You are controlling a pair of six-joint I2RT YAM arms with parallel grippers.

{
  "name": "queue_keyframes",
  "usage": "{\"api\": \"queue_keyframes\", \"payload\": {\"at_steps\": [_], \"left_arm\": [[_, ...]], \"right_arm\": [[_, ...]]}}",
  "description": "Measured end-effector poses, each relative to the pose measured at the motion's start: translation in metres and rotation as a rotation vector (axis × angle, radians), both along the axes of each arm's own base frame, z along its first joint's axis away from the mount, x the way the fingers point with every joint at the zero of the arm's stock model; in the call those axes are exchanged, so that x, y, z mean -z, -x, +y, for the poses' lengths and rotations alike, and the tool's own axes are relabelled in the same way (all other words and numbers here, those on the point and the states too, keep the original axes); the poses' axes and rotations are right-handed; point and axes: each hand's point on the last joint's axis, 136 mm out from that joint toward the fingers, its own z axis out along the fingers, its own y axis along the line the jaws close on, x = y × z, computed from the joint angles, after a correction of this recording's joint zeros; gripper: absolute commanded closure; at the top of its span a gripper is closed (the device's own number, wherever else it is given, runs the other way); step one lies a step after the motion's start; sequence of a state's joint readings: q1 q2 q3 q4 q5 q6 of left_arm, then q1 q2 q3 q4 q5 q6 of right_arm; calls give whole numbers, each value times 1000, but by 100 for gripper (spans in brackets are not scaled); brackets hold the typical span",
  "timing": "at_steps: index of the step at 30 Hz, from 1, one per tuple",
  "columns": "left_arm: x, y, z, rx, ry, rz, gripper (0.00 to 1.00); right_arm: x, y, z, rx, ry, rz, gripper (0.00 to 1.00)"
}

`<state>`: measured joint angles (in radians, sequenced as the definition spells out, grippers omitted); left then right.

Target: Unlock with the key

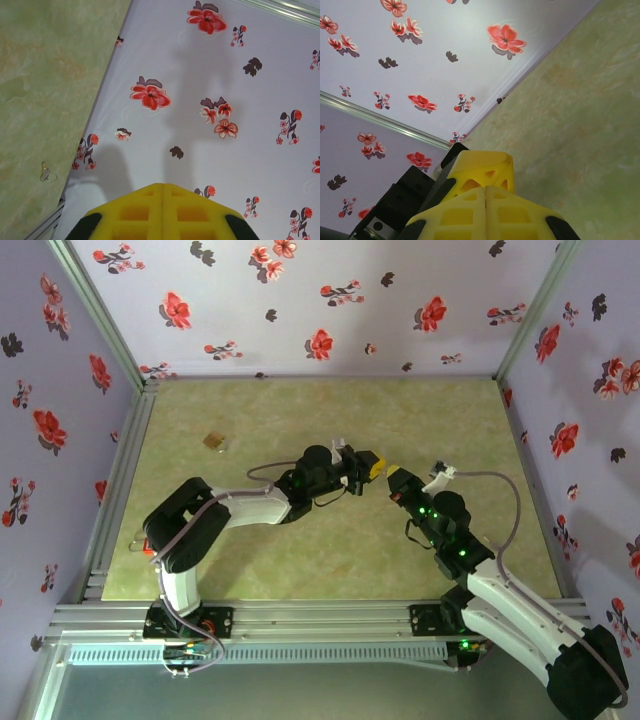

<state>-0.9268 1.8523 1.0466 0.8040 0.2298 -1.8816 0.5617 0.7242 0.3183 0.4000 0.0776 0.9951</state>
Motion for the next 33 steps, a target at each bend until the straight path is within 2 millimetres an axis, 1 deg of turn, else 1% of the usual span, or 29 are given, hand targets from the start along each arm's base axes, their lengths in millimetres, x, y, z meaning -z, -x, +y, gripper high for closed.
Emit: {"api": "queue_keyframes", "payload": {"at_steps": [1, 4, 5, 7, 9, 13, 15, 18, 21, 24, 26, 30, 33], "left_arm": [[0, 0, 0, 0, -1, -3, 100], [0, -1, 0, 2, -17, -33, 100], [1, -2, 1, 1, -30, -53, 100], [2, -5, 4, -1, -65, -110, 100], [-1, -10, 10, -4, -110, -199, 100], [-20, -16, 19, -1, -154, -371, 100], [-29, -17, 19, 20, -153, -446, 100], [-35, -13, 17, 52, -139, -512, 100], [-39, -8, 15, 77, -132, -550, 100], [-40, -6, 14, 90, -131, -578, 100], [-40, -5, 14, 94, -134, -587, 100], [-33, -2, 16, 104, -142, -589, 100], [-28, -1, 17, 106, -149, -584, 100]], "right_arm": [[0, 0, 0, 0, 0, -1, 95], [-1, 1, 0, -3, -10, 2, 59], [-1, 2, 1, -7, -21, 7, 50], [-2, 4, 3, -23, -33, 14, 42], [-5, 6, 8, -49, -56, 27, 40], [-13, 11, 19, -122, -115, 29, 38], [-18, 14, 27, -175, -146, 25, 38], [-22, 18, 39, -251, -177, 24, 40], [-22, 21, 48, -308, -206, 29, 45], [-22, 23, 53, -338, -223, 37, 52], [-22, 24, 53, -347, -233, 34, 56], [-20, 22, 49, -340, -249, 38, 59], [-14, 21, 45, -338, -264, 56, 61]]}}
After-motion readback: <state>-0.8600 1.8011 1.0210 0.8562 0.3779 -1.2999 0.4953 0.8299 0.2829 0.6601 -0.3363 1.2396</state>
